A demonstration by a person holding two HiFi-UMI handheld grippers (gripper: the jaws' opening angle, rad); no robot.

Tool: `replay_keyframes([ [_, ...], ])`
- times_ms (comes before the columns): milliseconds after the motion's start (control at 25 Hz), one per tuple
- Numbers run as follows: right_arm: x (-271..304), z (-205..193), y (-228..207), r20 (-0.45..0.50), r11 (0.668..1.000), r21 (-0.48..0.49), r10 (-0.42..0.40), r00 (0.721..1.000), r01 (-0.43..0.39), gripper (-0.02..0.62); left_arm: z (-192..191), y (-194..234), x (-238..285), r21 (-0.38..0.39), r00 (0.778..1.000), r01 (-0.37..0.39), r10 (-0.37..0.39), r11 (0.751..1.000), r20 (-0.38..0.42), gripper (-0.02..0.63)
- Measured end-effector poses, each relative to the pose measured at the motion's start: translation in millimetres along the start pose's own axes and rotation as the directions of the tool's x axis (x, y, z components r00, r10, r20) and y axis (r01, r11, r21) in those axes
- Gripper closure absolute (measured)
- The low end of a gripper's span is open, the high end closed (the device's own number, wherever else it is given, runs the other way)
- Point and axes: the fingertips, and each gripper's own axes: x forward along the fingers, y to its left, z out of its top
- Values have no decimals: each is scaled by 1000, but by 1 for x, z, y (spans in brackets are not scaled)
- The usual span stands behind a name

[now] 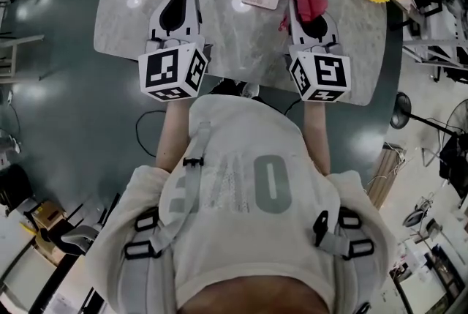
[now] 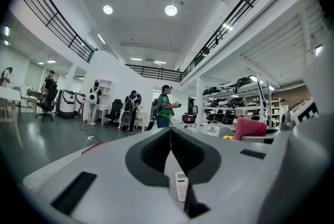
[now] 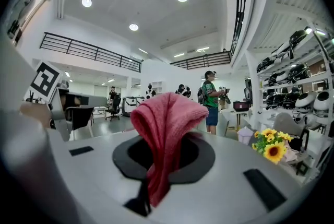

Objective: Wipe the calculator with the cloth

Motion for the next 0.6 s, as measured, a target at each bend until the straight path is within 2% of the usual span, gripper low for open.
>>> replay_keyframes([
  [360,2,3,-15,6,1000,8,-22,1000,22,540,2,-7,21,-16,1000,29,-29,999,0,583],
  [480,3,6,-23,12,999,6,-33,999,33,540,2,-11,30,-48,998,59,-59,997,-1,580],
  [600,3,9,-30,19,999,5,-47,999,47,540,3,-18,42,-97,994,107,-109,989,-16,504],
])
